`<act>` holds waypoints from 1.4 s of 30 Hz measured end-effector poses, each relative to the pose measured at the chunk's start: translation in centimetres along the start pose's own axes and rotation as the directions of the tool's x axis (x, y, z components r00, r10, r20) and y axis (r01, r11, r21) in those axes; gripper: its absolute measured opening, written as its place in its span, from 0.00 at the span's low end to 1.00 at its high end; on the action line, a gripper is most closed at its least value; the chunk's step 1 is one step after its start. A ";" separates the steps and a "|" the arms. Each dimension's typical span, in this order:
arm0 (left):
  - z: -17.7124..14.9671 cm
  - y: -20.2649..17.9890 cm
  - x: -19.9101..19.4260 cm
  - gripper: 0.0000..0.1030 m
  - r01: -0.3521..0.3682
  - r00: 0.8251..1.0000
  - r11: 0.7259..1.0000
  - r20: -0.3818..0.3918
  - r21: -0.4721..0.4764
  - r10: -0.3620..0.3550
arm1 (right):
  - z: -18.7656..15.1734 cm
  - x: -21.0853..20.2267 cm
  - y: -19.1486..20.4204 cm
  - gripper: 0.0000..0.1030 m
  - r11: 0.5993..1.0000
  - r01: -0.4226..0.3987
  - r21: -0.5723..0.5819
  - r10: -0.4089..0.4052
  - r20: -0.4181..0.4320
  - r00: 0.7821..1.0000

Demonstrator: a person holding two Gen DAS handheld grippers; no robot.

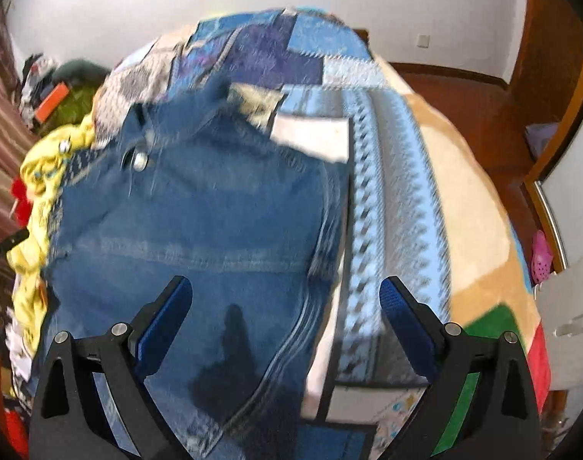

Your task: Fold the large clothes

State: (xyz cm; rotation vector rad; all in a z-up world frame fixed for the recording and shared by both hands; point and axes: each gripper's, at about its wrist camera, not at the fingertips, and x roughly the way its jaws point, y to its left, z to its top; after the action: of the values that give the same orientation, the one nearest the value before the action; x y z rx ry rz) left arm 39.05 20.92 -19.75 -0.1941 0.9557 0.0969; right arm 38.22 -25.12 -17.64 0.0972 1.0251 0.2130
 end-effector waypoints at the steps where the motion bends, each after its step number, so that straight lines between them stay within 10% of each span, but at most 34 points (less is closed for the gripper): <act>1: 0.4 0.4 0.4 0.69 0.006 1.000 1.000 -0.007 -0.013 -0.007 | 0.4 0.3 -0.2 0.95 1.000 0.007 0.006 -0.007 0.001 1.000; 7: 2.7 2.8 5.3 0.69 0.081 0.994 0.990 -0.067 -0.113 -0.089 | 1.8 3.6 -2.1 0.94 0.998 -0.005 0.066 0.008 -0.045 0.999; 14: 4.0 3.3 10.9 0.66 0.132 0.983 0.977 -0.101 -0.165 -0.150 | 2.1 6.4 -2.8 0.71 0.993 -0.058 0.104 0.067 -0.087 0.994; 21: 5.2 2.0 13.0 0.15 0.172 0.979 0.975 -0.085 -0.141 -0.185 | 3.2 8.1 -2.6 0.18 0.990 -0.090 0.112 0.101 -0.091 0.991; 34: 8.3 0.6 7.4 0.11 -0.028 0.998 1.000 0.053 0.000 0.028 | 11.7 6.4 2.6 0.14 0.995 -0.012 -0.097 0.020 0.083 0.996; 42: 8.2 1.7 11.2 0.12 -0.077 0.997 0.997 -0.022 -0.016 0.077 | 12.9 11.5 3.9 0.17 0.994 0.066 -0.088 -0.064 0.035 0.997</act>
State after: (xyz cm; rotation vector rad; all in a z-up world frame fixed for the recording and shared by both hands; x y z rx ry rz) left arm 51.81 24.27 -24.51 -0.1741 0.9842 0.1741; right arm 54.50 -18.54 -19.96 -0.0135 0.9840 0.1968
